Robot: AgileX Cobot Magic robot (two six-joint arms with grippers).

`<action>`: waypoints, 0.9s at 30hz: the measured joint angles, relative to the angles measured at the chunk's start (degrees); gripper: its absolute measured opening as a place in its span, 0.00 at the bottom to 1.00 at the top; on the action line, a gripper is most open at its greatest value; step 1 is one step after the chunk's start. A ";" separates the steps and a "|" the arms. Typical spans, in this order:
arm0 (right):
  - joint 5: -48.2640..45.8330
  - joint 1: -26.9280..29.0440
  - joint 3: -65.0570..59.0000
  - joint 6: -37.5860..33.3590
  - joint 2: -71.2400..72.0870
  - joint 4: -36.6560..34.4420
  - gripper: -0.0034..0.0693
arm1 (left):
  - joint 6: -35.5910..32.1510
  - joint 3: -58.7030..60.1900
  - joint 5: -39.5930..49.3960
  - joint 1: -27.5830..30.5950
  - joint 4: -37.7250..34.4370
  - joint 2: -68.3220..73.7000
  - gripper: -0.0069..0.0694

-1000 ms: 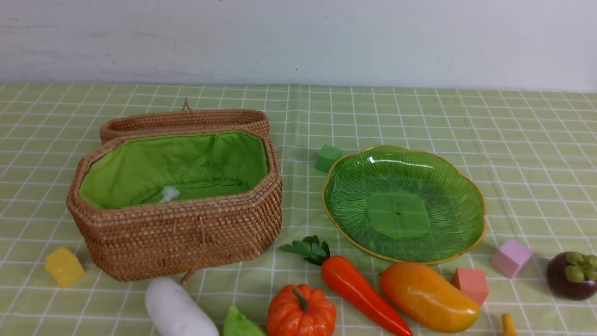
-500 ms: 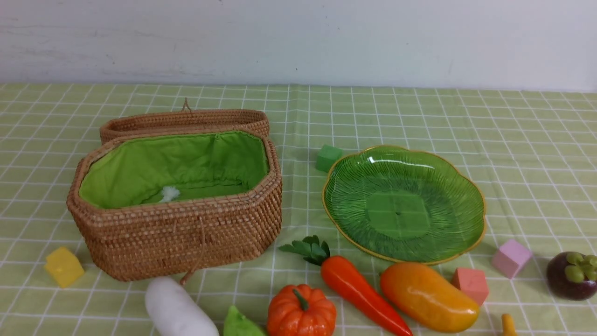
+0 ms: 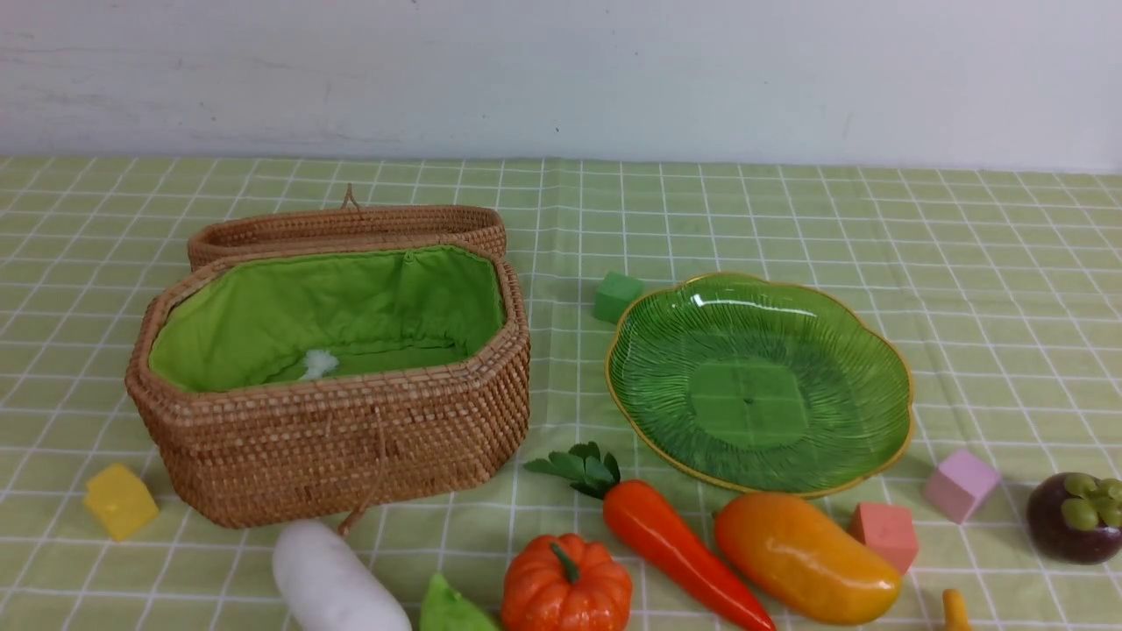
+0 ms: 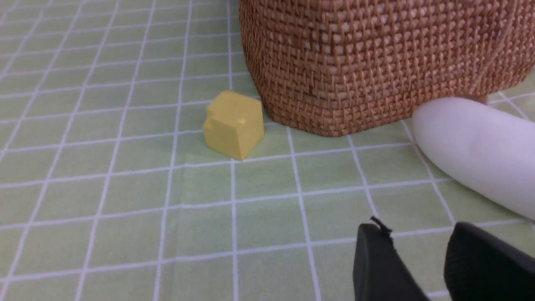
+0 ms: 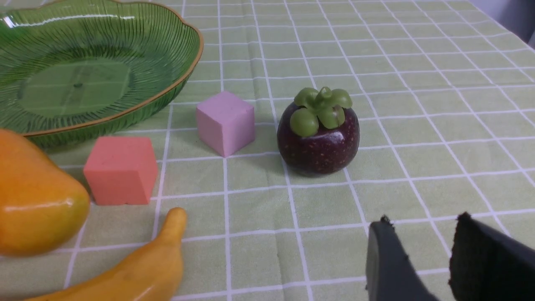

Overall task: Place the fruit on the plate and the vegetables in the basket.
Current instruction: Take a daikon with your left arm and place it on the basket on the left.

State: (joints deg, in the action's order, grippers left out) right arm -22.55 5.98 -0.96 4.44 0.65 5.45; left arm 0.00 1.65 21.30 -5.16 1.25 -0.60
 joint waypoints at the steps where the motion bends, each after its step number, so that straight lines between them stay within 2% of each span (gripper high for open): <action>1: 0.00 0.00 0.00 0.00 0.00 0.00 0.38 | 0.00 0.04 -1.61 0.00 0.58 0.00 0.40; 12: 0.00 0.00 0.00 0.00 0.00 0.00 0.38 | -1.13 0.04 -8.83 0.00 2.29 0.00 0.40; 16: 0.00 0.00 0.00 0.00 0.00 0.00 0.38 | 6.15 0.04 -18.83 0.00 -5.11 0.00 0.40; 19: 0.00 0.00 0.00 0.00 0.00 0.00 0.38 | 15.71 0.04 -32.46 0.00 -13.75 0.00 0.40; 20: 0.00 0.00 0.00 0.00 0.00 0.00 0.38 | 16.23 0.04 -33.44 0.00 -14.16 0.00 0.40; 22: 0.00 0.00 0.00 0.00 0.00 0.00 0.38 | 20.67 -0.20 -43.98 0.00 -17.07 0.00 0.40; 24: 0.00 0.00 0.00 0.00 0.00 0.00 0.38 | 21.72 -2.37 -45.70 0.00 -17.27 0.00 0.40; 27: 0.00 0.00 0.00 0.00 0.00 0.00 0.38 | 22.10 -8.27 -42.50 0.00 -15.87 0.00 0.40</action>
State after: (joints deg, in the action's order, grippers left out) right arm -22.55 5.98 -0.96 4.44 0.65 5.45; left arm 22.10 -6.61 -21.20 -5.16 -14.62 -0.60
